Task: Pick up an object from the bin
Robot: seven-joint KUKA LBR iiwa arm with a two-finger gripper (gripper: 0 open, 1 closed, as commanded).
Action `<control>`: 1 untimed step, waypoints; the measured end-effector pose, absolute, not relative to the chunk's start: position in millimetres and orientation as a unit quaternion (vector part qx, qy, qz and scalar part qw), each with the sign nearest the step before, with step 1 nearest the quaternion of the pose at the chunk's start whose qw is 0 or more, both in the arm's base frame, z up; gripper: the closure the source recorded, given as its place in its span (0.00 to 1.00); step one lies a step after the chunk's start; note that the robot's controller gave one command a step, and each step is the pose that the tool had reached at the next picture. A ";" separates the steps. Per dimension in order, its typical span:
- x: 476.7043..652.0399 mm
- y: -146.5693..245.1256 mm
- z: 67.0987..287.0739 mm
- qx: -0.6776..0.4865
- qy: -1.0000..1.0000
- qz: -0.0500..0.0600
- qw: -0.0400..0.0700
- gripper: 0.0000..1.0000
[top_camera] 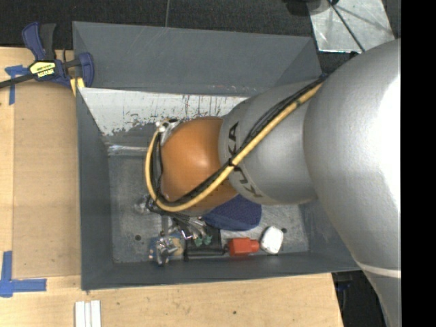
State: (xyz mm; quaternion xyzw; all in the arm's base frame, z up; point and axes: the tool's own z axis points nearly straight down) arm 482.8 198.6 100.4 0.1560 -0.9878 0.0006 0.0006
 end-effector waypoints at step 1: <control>487.1 139.2 108.5 0.258 -0.966 0.001 0.001 0.00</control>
Offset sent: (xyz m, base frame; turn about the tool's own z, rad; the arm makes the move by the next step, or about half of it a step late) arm 0.0034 -0.0571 0.0079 -0.2123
